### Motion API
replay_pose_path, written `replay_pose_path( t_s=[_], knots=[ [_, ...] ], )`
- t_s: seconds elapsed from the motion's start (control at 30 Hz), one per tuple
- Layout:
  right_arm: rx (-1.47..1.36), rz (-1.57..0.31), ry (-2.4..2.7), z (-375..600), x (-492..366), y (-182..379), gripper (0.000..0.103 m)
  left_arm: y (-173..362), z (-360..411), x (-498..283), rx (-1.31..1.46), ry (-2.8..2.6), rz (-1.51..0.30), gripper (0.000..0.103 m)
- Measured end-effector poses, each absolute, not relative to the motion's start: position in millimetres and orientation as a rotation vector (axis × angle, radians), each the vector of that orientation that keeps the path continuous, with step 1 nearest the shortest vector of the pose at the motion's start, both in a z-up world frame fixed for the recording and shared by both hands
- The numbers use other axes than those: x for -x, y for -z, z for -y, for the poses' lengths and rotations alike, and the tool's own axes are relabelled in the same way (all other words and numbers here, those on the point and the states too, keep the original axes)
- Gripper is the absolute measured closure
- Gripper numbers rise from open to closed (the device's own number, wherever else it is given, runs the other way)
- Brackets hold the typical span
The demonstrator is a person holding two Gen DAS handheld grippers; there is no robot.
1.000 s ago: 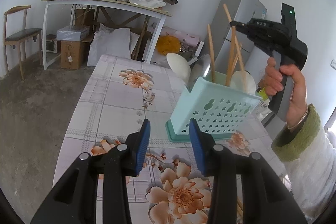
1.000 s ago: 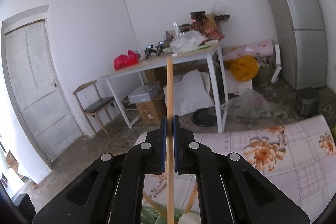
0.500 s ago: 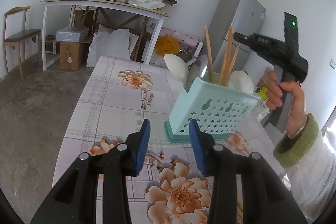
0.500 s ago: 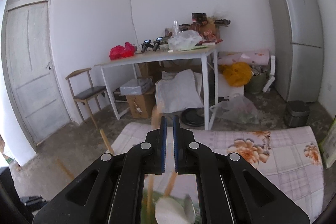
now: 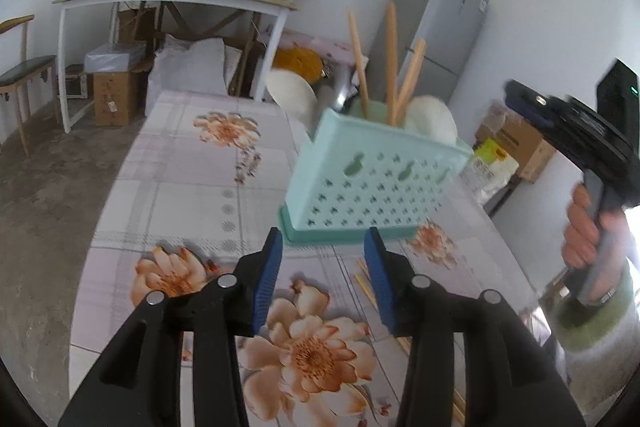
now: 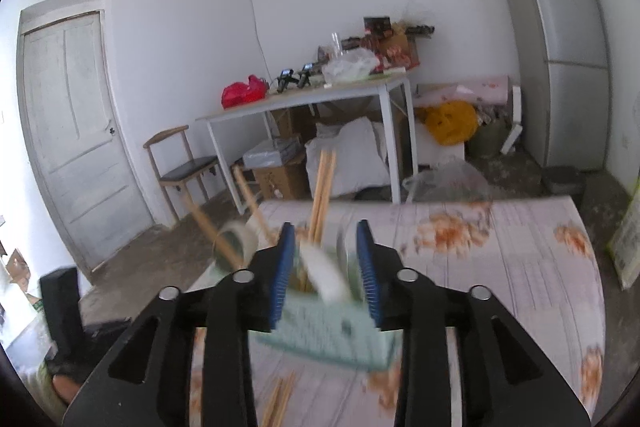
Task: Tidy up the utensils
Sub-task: 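Move both grippers back down to the remaining chopsticks on the table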
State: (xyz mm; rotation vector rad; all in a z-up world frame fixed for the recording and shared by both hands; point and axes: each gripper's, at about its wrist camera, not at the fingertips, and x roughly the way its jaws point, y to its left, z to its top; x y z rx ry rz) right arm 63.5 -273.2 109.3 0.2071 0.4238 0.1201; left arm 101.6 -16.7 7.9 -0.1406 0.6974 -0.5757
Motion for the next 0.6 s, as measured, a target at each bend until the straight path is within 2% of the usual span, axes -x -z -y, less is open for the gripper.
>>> replay_pose_path(
  t_s=[0.1,0.33,0.6],
  knots=[
    [-0.255,-0.493,-0.121,274,-42,-86,0.060,0,30,-95,0.102,0.616,-0.740,0.056],
    [-0.364,-0.772,-0.055,258,-10,7,0.059,29,78,-71,-0.052,0.704,-0.864,0.052],
    [-0.437,-0.813,-0.019,257,7,31,0.059,47,111,-56,-0.200,0.690,-0.906,0.052]
  ],
)
